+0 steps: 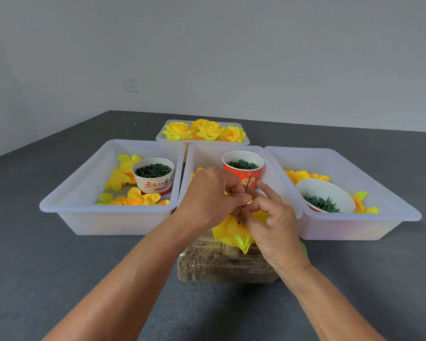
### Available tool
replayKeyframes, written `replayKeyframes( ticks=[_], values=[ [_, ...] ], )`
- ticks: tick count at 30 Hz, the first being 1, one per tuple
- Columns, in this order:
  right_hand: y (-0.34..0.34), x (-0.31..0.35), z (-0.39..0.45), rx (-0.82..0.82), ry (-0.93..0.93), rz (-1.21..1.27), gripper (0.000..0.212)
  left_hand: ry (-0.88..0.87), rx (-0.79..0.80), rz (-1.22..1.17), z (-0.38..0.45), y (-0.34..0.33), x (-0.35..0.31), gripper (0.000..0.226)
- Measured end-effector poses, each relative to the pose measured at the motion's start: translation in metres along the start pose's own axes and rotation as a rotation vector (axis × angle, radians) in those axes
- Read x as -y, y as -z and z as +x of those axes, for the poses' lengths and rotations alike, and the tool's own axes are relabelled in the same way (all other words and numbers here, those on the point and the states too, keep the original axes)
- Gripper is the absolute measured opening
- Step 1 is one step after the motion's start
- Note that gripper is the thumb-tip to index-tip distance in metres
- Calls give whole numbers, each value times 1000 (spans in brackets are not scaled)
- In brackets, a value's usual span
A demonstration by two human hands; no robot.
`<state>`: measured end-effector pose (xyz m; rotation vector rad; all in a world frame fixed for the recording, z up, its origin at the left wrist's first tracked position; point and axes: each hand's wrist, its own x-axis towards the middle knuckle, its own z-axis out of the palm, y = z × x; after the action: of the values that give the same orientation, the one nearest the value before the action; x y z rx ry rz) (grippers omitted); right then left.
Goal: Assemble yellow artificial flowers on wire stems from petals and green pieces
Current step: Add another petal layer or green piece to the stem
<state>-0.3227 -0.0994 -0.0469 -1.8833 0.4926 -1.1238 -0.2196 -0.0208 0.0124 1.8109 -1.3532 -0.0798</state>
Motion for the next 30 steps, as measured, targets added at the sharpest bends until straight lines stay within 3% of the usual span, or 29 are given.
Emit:
replayKeyframes(
  ticks=[5, 8, 11, 14, 18, 23, 26, 30],
  values=[
    [-2, 0, -4, -4, 41, -14, 25, 5, 3, 63, 0, 0, -2, 22],
    [1, 1, -5, -18, -36, -61, 17, 19, 16, 57, 0, 3, -3, 21],
    [5, 5, -4, 4, -135, 38, 25, 31, 14, 41, 1, 4, -4, 16],
    [10, 10, -2, 74, -164, 143, 38, 19, 40, 23, 1, 7, -6, 15],
    [15, 13, 9, 169, -276, 260, 33, 10, 40, -18, -1, 9, -6, 11],
    [23, 12, 18, 372, -261, 244, 17, 37, 39, -97, 0, 9, -5, 9],
    [25, 8, 21, 427, -235, 230, 35, 48, 57, -97, 2, 10, -4, 19],
    [24, 7, 24, 440, -206, 193, 34, 38, 74, -46, 4, 11, -3, 18]
  ],
)
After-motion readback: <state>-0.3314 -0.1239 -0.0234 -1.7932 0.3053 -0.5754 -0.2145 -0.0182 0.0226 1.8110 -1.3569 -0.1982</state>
